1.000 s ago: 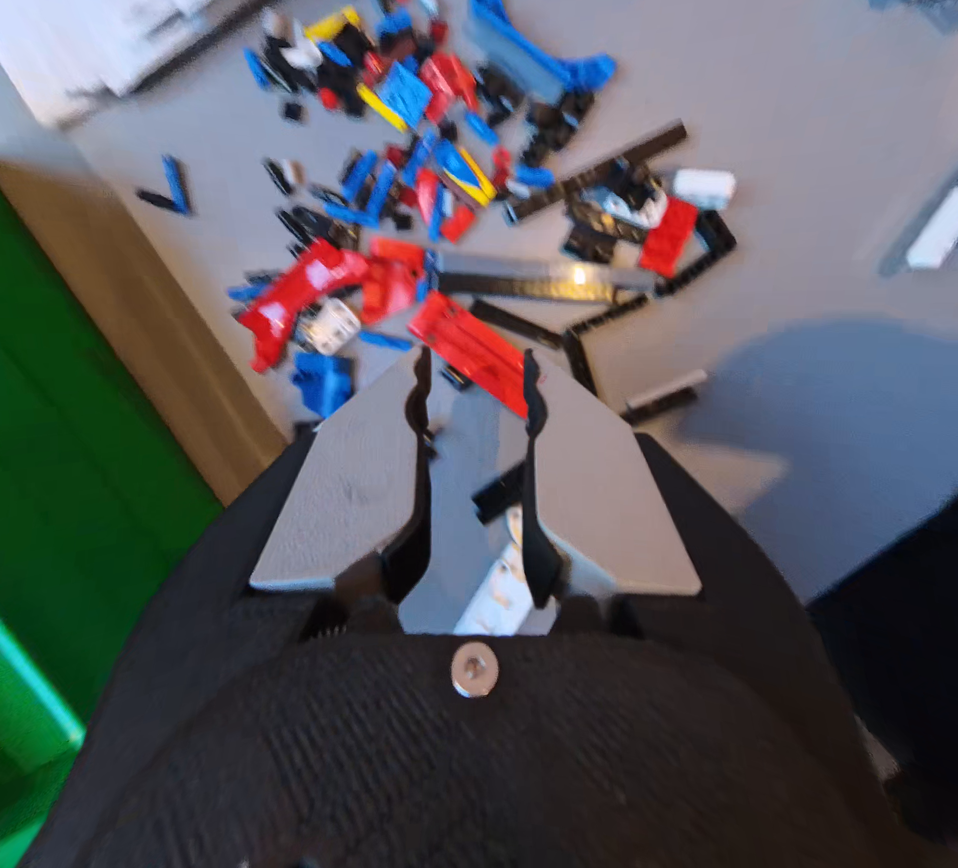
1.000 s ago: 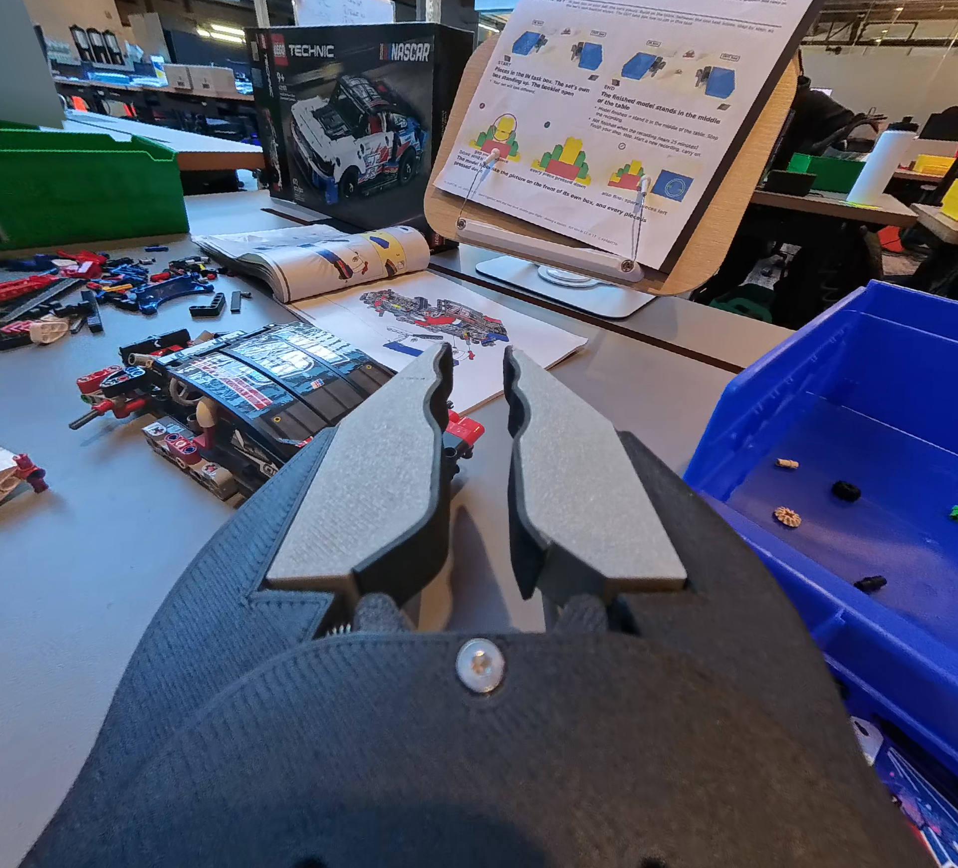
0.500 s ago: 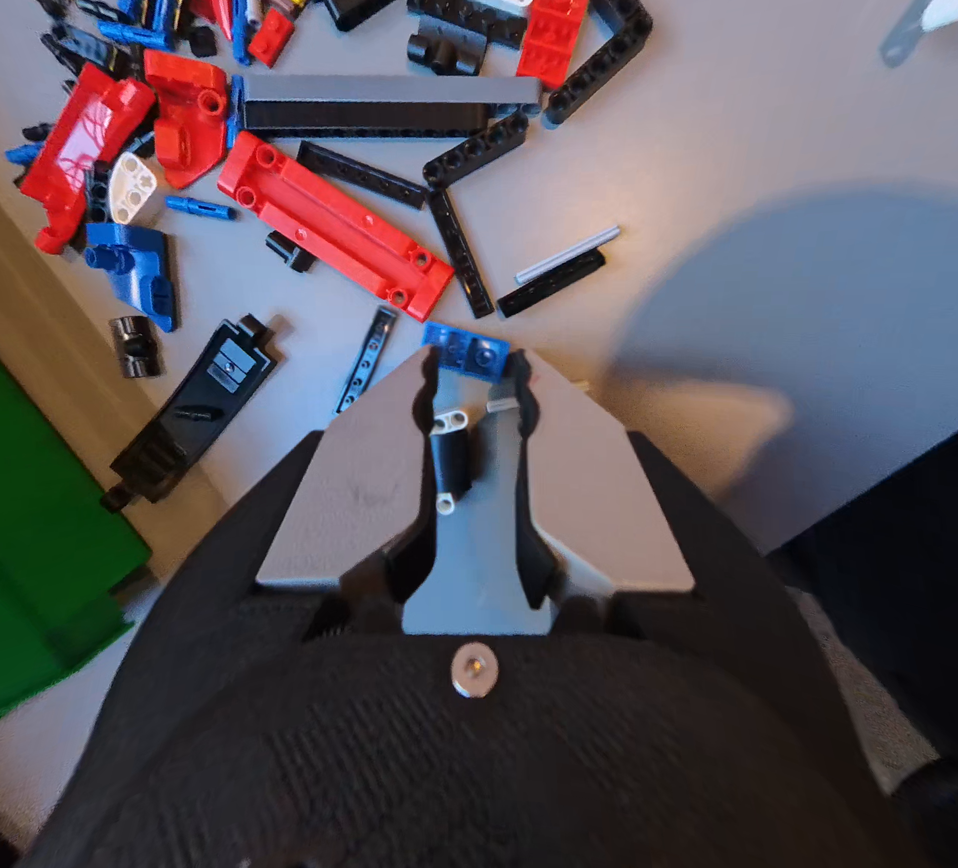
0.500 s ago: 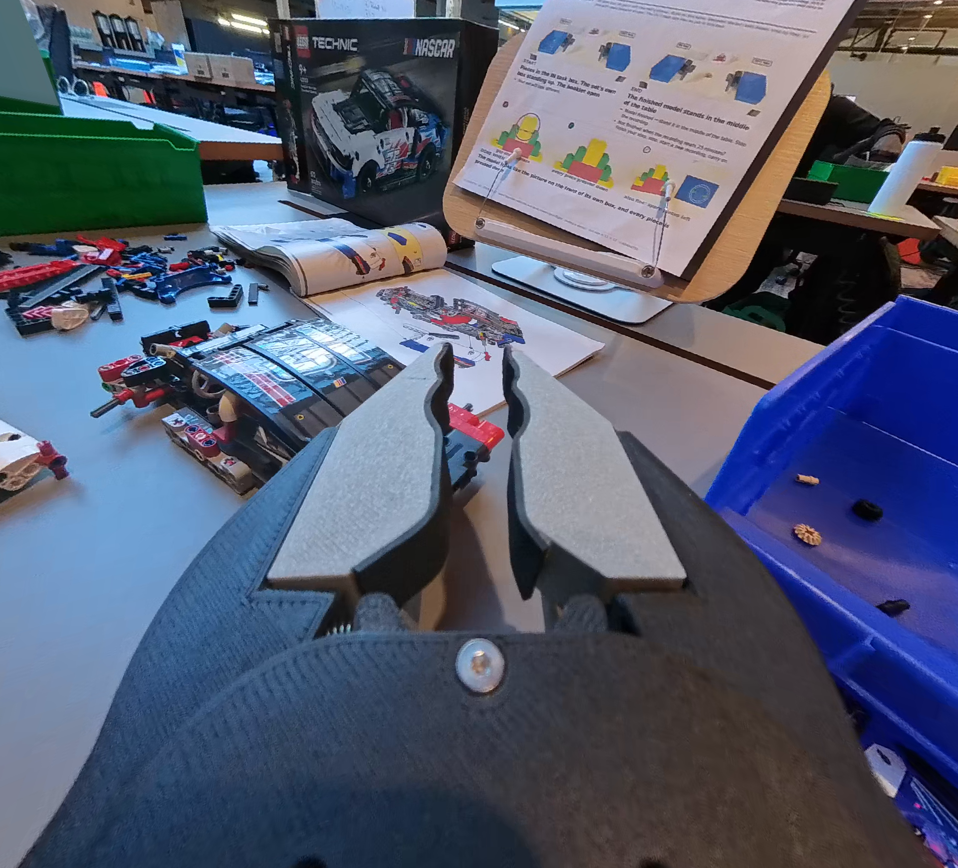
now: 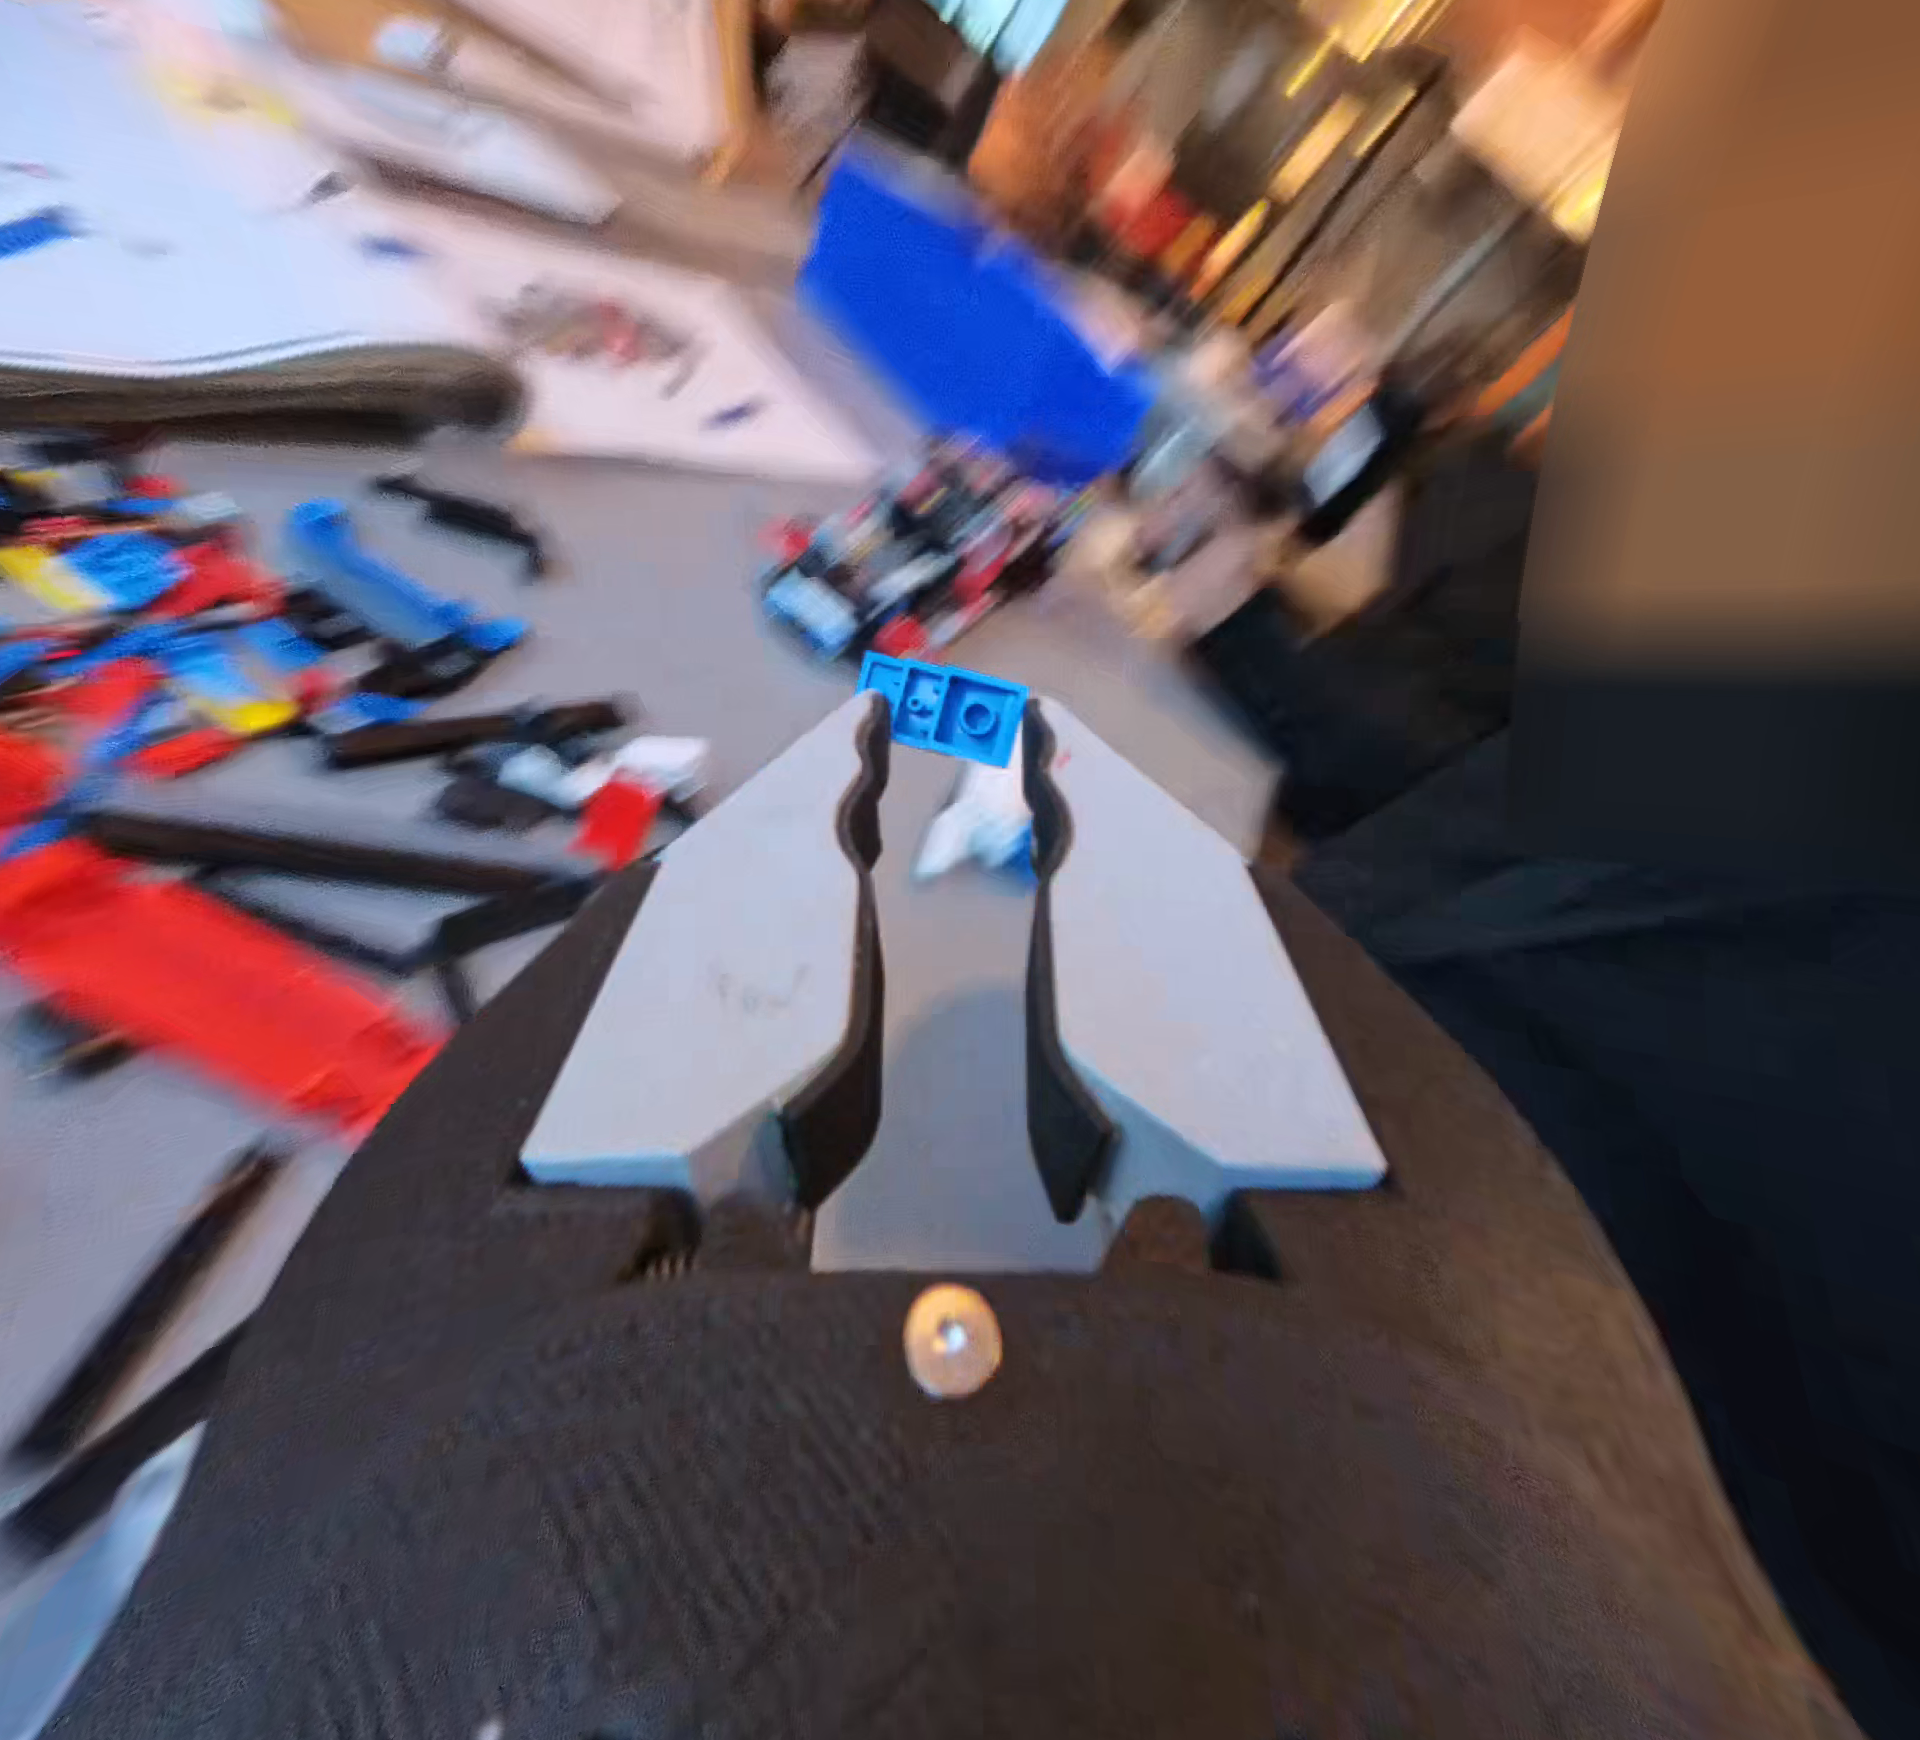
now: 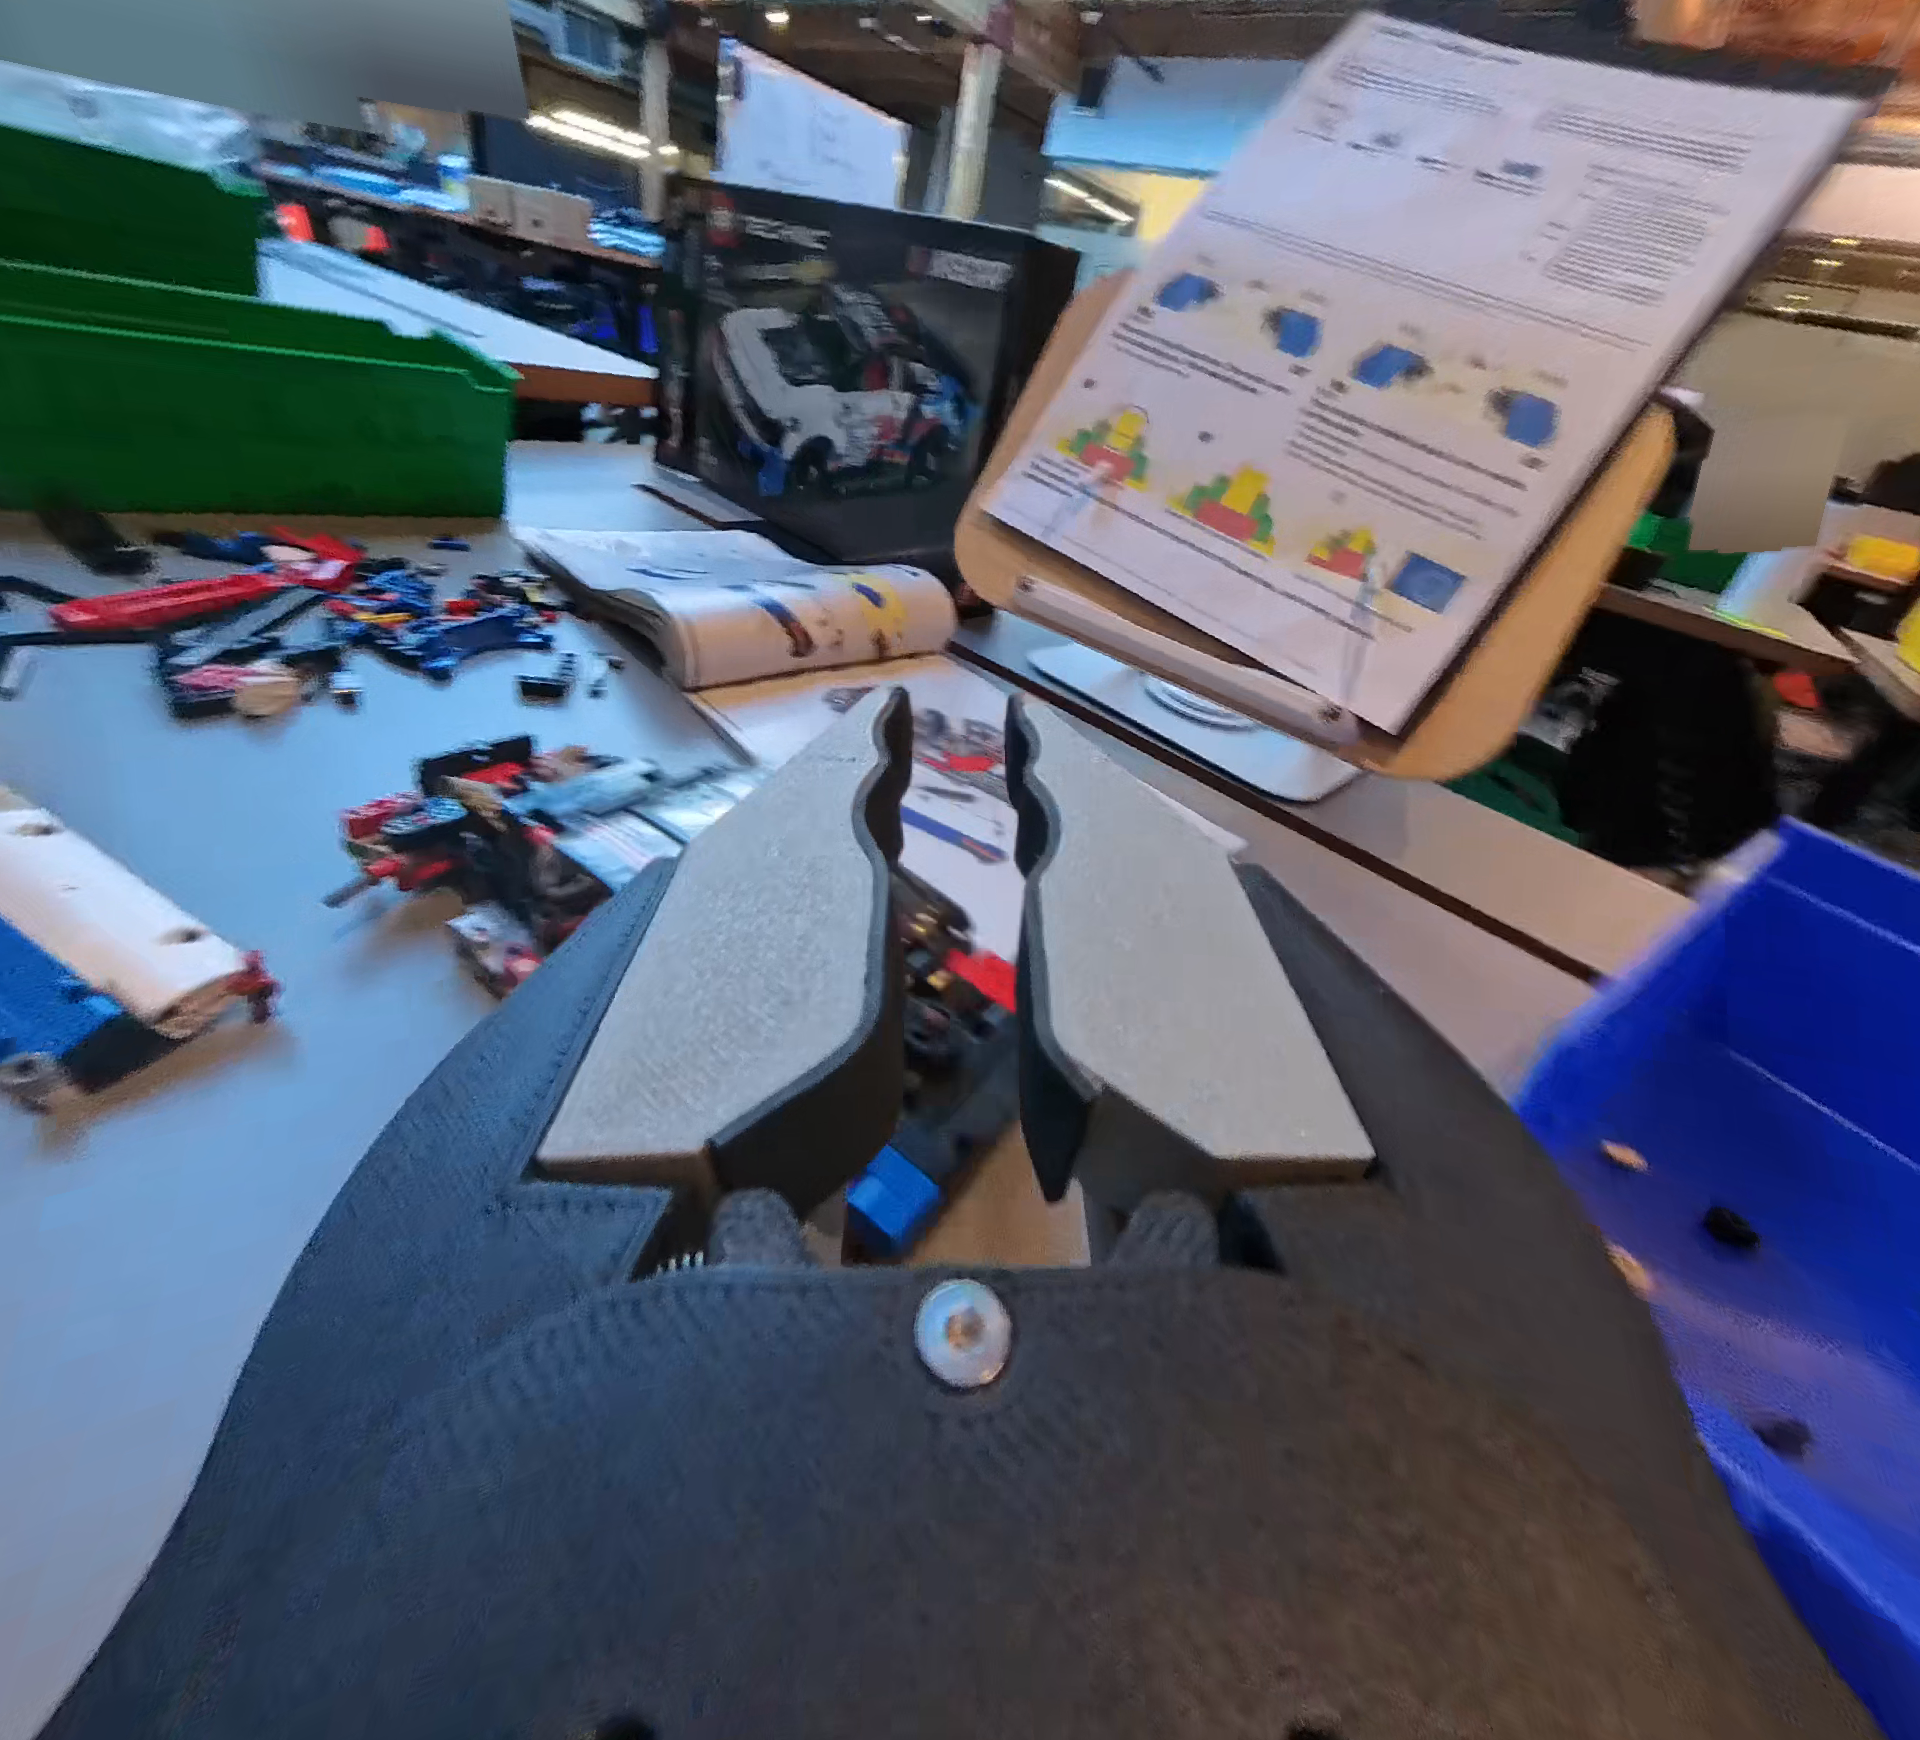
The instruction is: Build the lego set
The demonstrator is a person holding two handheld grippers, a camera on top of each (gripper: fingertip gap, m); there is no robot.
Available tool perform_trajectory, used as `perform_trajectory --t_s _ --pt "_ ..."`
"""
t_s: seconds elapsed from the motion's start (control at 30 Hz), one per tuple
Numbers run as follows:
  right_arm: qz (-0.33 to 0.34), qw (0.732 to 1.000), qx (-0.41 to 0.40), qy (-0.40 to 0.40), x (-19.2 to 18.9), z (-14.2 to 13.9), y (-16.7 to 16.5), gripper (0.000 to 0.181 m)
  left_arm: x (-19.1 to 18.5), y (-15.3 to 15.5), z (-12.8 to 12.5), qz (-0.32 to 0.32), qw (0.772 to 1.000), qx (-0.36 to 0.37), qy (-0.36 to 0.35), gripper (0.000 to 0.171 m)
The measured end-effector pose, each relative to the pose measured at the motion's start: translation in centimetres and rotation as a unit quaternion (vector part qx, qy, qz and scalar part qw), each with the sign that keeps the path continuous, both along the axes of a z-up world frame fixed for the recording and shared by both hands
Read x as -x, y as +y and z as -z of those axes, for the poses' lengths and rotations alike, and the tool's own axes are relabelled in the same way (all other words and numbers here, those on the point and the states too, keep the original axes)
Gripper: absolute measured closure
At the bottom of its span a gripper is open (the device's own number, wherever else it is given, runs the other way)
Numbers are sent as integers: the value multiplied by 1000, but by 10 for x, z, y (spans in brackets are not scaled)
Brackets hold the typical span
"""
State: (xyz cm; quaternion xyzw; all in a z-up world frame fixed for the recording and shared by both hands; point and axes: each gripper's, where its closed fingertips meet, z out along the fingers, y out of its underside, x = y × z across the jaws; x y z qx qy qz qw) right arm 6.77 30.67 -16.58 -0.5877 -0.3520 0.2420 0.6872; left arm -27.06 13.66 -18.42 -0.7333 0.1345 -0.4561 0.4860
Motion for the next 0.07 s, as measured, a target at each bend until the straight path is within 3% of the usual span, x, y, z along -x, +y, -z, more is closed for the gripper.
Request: perform_trajectory --t_s 0.07 --pt "-55 998 1 -14 33 -10 -20 164 -2 -2 -28 28 985 -2 -172 149"
